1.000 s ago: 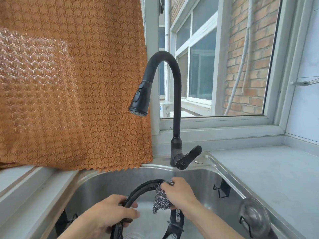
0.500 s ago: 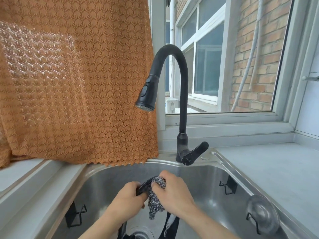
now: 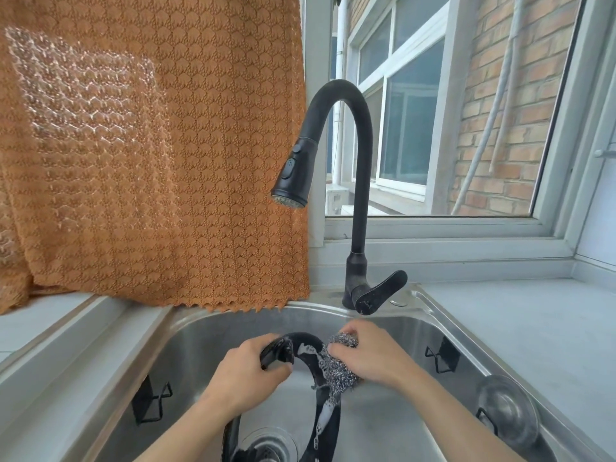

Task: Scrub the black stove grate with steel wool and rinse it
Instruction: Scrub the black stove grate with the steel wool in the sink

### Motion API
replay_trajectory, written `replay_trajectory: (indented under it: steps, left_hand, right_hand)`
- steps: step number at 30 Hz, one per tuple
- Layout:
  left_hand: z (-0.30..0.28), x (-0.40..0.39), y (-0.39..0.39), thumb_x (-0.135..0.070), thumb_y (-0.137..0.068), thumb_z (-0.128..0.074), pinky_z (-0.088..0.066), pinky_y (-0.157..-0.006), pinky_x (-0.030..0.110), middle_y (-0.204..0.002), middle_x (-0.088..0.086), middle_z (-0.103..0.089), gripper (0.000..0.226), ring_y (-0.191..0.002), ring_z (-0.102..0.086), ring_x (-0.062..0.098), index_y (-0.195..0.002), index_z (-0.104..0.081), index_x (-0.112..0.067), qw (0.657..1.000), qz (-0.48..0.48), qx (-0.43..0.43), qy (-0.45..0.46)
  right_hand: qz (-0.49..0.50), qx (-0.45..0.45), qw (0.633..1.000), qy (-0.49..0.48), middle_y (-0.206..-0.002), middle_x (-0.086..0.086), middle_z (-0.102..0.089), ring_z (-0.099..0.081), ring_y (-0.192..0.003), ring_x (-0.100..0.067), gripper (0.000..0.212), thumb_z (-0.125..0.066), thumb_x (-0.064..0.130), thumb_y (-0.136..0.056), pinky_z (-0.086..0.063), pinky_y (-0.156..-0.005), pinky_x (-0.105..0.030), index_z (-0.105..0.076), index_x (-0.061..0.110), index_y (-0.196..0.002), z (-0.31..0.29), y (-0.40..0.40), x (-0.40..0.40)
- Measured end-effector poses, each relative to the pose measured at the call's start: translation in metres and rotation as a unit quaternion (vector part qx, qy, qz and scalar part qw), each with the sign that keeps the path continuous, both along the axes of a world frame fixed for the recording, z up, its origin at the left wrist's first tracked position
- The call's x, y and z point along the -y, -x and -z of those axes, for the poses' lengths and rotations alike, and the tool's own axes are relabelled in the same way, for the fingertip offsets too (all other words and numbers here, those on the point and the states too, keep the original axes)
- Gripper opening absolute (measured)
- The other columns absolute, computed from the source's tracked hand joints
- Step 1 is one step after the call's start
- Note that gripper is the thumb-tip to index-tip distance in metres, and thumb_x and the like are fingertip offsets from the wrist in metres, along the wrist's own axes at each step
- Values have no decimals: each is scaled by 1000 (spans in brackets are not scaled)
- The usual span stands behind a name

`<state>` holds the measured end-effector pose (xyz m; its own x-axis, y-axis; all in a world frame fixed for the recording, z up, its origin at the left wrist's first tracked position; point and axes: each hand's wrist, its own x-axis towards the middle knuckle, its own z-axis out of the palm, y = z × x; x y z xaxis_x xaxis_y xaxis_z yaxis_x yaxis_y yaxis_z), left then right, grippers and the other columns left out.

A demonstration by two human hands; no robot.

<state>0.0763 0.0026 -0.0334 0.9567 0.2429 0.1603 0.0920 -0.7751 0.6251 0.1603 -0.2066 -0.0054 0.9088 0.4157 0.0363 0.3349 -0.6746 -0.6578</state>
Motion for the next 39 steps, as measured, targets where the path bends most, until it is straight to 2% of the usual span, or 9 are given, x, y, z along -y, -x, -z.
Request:
replay_trajectory:
  steps: [4,9,11,14,19,24,32,35,39]
  left_hand:
    - [-2,6,2,-68,-76,-66,-52,-71,24,-79,-14,-72,31,-79,-66,3,-92,-69,-41,999,-13,22,-19]
    - [-2,10,2,-69,-77,-67,-46,-63,23,-72,-10,-69,36,-74,-65,7,-82,-64,-33,996,-40,51,-64]
    - [-1,10,1,-65,-78,-68,-45,-62,23,-72,-11,-70,33,-73,-65,7,-82,-64,-33,996,-39,55,-62]
    - [-1,11,1,-61,-79,-70,-44,-60,24,-71,-11,-71,29,-69,-65,6,-84,-62,-33,997,-27,52,-51]
    - [-1,13,1,-57,-80,-71,-50,-52,26,-68,-6,-69,28,-50,-58,11,-86,-59,-33,998,-10,50,-23]
    - [-1,18,3,-56,-79,-71,-43,-54,21,-67,-5,-68,29,-60,-63,13,-88,-56,-33,996,20,76,-42]
    - [-1,16,2,-47,-84,-74,-51,-55,24,-69,-6,-65,27,-55,-56,8,-96,-54,-32,994,60,77,-53]
    - [0,11,0,-40,-85,-74,-50,-52,20,-69,-6,-66,23,-53,-56,3,-96,-55,-33,994,69,72,-36]
    - [3,3,-2,-29,-85,-72,-56,-56,30,-65,-5,-63,17,-53,-53,6,-92,-57,-29,995,76,63,-26]
  right_hand:
    - [0,-102,994,38,-82,-9,-68,-65,-65,-20,33,-57,29,-97,-56,-61,-28,-54,3,-117,11,-3,1]
    - [13,-158,987,23,-112,-11,-64,-63,-79,-16,72,-60,30,-86,-49,-53,-18,-26,-1,-141,21,-4,-11]
    - [7,-157,986,56,-109,-10,-64,-64,-79,-16,56,-62,26,-87,-53,-60,-22,-39,2,-131,28,-4,-15]
    - [12,-157,986,49,-95,-9,-68,-71,-79,-22,12,-67,17,-89,-62,-79,-31,-58,9,-90,34,-6,-17]
    - [97,-236,960,-112,-98,-10,-59,-64,-83,-18,21,-69,2,-92,-63,-76,-33,-51,6,-82,40,-13,-17]
    - [136,-288,921,-223,-111,-22,-61,-69,-98,-32,25,-74,-7,-85,-64,-76,-42,-50,-1,-91,38,-14,-18]
    - [104,-255,911,-308,-102,-21,-74,-76,-88,-26,37,-85,-3,-76,-64,-66,-38,-65,-9,-106,36,-15,-21]
    - [63,-208,933,-287,-89,-13,-78,-77,-81,-21,18,-85,1,-77,-64,-71,-36,-73,1,-91,36,-10,-23]
    - [46,-98,966,-234,-98,0,-76,-75,-90,-17,35,-93,23,-67,-63,-82,-42,-72,18,-95,38,-8,-31]
